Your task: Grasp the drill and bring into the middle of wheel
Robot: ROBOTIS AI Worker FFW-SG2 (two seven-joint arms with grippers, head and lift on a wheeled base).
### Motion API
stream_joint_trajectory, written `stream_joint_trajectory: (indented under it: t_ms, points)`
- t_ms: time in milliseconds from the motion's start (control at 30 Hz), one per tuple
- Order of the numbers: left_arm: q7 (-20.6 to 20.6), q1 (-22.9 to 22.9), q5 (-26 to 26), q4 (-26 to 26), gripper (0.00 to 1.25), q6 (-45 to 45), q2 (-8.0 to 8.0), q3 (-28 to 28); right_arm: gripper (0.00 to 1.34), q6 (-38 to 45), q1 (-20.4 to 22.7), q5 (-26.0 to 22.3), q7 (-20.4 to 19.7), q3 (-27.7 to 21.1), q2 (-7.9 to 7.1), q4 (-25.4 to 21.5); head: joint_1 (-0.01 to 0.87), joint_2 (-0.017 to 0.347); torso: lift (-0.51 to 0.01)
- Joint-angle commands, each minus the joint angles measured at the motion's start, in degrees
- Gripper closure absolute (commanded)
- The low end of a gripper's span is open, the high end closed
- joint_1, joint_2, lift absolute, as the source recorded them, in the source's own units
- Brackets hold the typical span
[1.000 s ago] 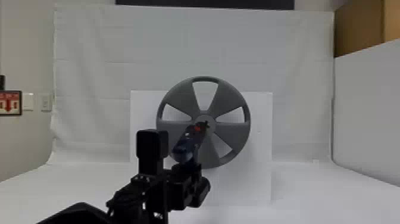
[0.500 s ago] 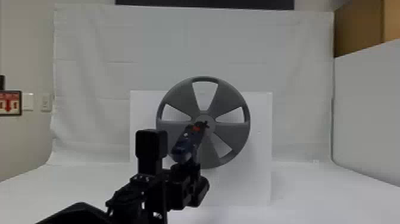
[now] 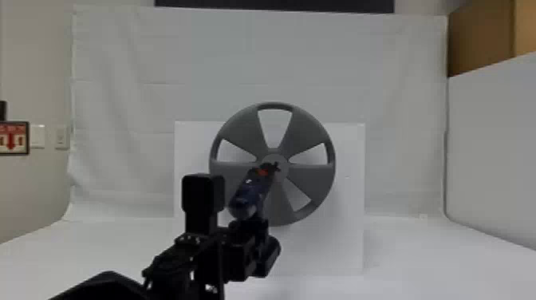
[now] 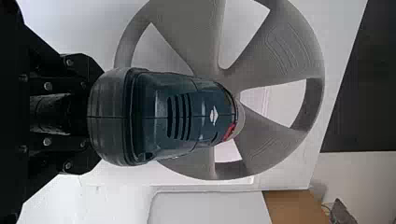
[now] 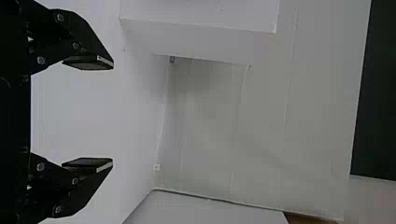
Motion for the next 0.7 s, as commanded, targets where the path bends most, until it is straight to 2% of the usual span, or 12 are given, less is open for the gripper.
stream_joint_trajectory:
  t_ms: [0, 233, 667]
  points:
    - [0.0, -0.08, 0.0, 0.0, 1.22, 0.0, 0.0, 0.01, 0.52, 0.0, 0.0, 0.0, 0.0, 0.09, 0.0, 0.0, 0.0, 0.0, -0.406]
    - [-0.44, 0.09, 0.0, 0.0, 1.22, 0.0, 0.0, 0.18, 0.52, 0.09, 0.0, 0.0, 0.0, 0.0, -0.09, 0.0, 0.0, 0.0, -0.406]
    - [-7.47, 2.64, -0.09, -1.14, 1.22, -2.2, 0.18, 3.35, 0.52, 0.09, 0.44, -0.09, 0.0, -0.35, 0.09, 0.0, 0.0, 0.0, -0.406]
